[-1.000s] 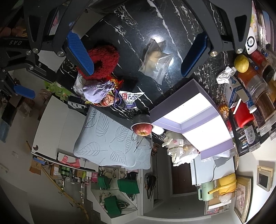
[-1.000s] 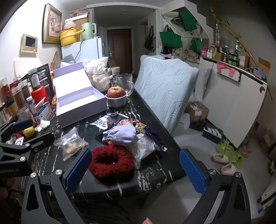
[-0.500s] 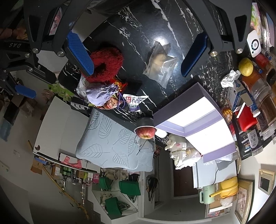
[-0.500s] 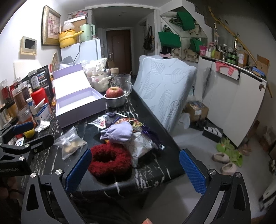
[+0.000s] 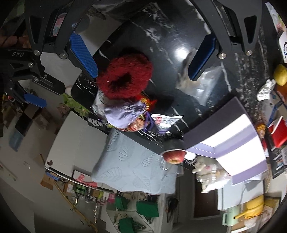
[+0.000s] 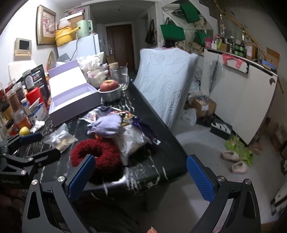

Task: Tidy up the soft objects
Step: 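Grasp the red fuzzy scrunchie with the left gripper, then grasp the lavender drawstring pouch with the right gripper while the left holds the scrunchie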

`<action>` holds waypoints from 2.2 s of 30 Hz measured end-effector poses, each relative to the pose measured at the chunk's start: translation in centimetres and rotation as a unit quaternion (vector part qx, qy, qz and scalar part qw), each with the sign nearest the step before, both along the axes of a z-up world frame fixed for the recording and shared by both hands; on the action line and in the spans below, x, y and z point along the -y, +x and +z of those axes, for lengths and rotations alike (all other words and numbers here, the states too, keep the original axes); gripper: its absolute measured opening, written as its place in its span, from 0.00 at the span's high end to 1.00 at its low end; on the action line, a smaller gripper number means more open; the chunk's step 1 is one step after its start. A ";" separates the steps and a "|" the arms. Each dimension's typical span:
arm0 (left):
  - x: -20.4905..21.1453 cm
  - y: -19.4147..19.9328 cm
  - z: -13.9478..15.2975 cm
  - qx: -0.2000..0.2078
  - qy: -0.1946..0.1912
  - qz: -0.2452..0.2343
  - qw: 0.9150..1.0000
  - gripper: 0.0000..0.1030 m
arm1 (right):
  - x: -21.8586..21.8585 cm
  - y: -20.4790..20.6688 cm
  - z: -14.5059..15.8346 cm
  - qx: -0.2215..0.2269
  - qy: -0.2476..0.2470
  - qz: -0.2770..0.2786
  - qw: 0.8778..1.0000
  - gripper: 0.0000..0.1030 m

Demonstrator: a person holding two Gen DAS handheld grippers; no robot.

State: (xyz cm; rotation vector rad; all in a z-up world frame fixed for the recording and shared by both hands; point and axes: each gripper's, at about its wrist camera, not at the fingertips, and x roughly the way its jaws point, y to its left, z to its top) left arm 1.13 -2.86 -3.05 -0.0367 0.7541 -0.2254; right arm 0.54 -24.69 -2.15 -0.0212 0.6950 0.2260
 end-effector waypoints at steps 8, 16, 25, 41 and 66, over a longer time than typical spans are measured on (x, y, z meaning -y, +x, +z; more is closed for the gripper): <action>2.2 1.7 -1.8 -0.017 -0.008 -0.040 0.999 0.00 | 2.3 1.6 -1.6 -0.018 -0.004 -0.017 1.000 0.00; 3.7 4.0 -4.4 -0.057 0.000 -0.054 0.997 0.00 | 3.4 3.5 -3.5 -0.044 -0.006 -0.025 0.999 0.00; 5.0 5.8 -6.8 -0.089 0.005 -0.077 0.993 0.00 | 4.4 5.2 -4.8 -0.070 0.010 -0.038 0.997 0.00; 4.1 4.0 -6.0 -0.052 -0.016 -0.095 0.994 0.51 | 3.0 5.2 -4.8 -0.064 0.006 -0.019 0.998 0.00; -6.7 -0.7 -0.6 0.022 -0.025 0.040 0.999 0.51 | -7.5 7.0 -2.6 -0.003 -0.016 0.079 0.997 0.00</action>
